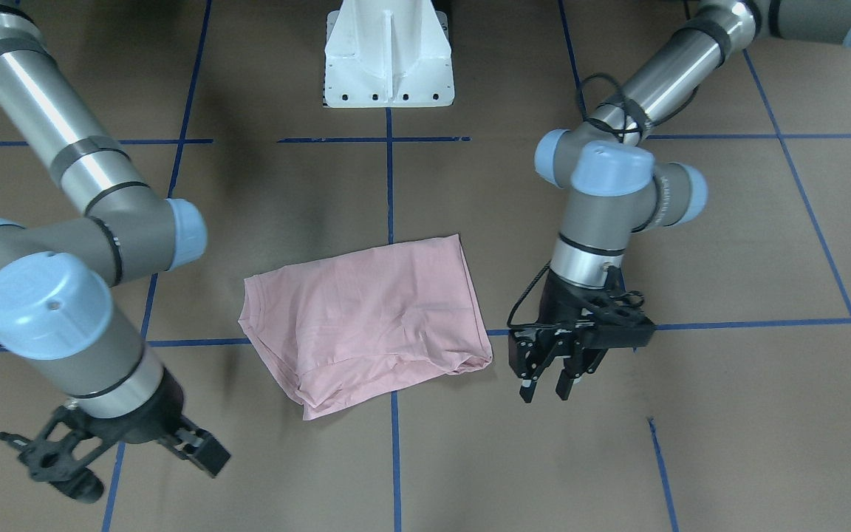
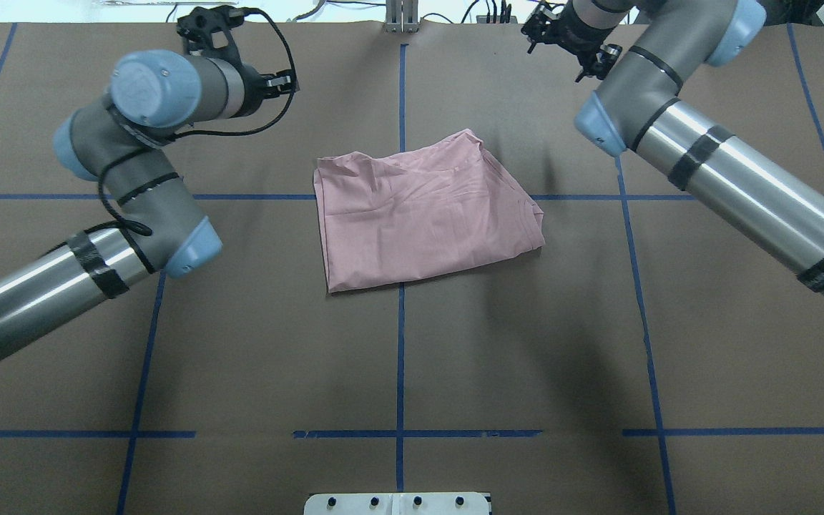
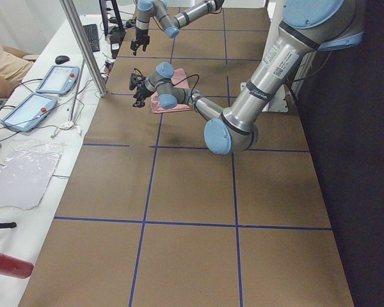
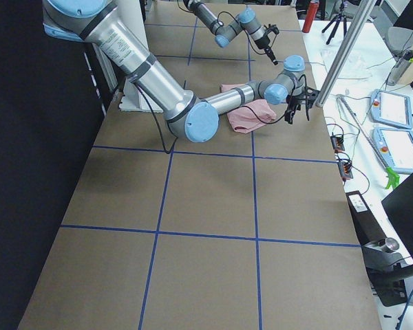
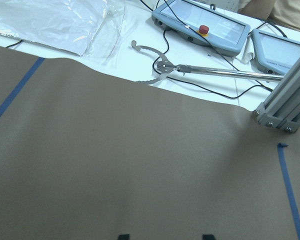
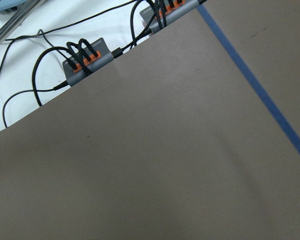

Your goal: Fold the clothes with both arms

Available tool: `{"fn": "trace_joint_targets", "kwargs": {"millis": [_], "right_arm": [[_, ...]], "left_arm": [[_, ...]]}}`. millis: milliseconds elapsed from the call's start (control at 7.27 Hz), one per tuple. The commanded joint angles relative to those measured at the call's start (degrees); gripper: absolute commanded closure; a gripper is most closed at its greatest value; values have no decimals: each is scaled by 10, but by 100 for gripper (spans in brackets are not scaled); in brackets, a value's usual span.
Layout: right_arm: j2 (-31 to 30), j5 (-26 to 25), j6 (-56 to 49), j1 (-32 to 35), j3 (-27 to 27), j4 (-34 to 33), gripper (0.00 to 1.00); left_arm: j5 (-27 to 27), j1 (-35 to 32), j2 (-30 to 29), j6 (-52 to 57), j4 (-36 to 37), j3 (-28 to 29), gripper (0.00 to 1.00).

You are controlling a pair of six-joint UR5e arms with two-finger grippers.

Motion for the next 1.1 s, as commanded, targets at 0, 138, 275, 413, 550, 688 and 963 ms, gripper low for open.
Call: {"fn": "trace_joint_targets", "kwargs": {"millis": [0, 138, 275, 413, 550, 688, 963], "right_arm": [[-126, 86, -218, 89, 57, -3, 0], [-170, 115, -333, 152, 69, -9, 0], [-208, 158, -457, 216, 72, -33, 0], [-257, 178, -574, 268, 79, -51, 0], [-275, 189, -632, 300, 98, -92, 0], [-283, 194, -678, 324, 123, -147, 0], [-285, 195, -704, 332, 187, -256, 0]], "left_arm": [[-239, -118, 86, 180, 7, -62, 40], [-317, -188, 135, 280, 8, -76, 40], [-340, -242, 172, 381, 10, -89, 18], [-357, -299, 214, 479, 17, -103, 0], [-363, -326, 220, 526, 78, -109, 0], [-365, -338, 221, 527, 153, -146, 0], [-367, -365, 222, 657, 471, -248, 0]]}}
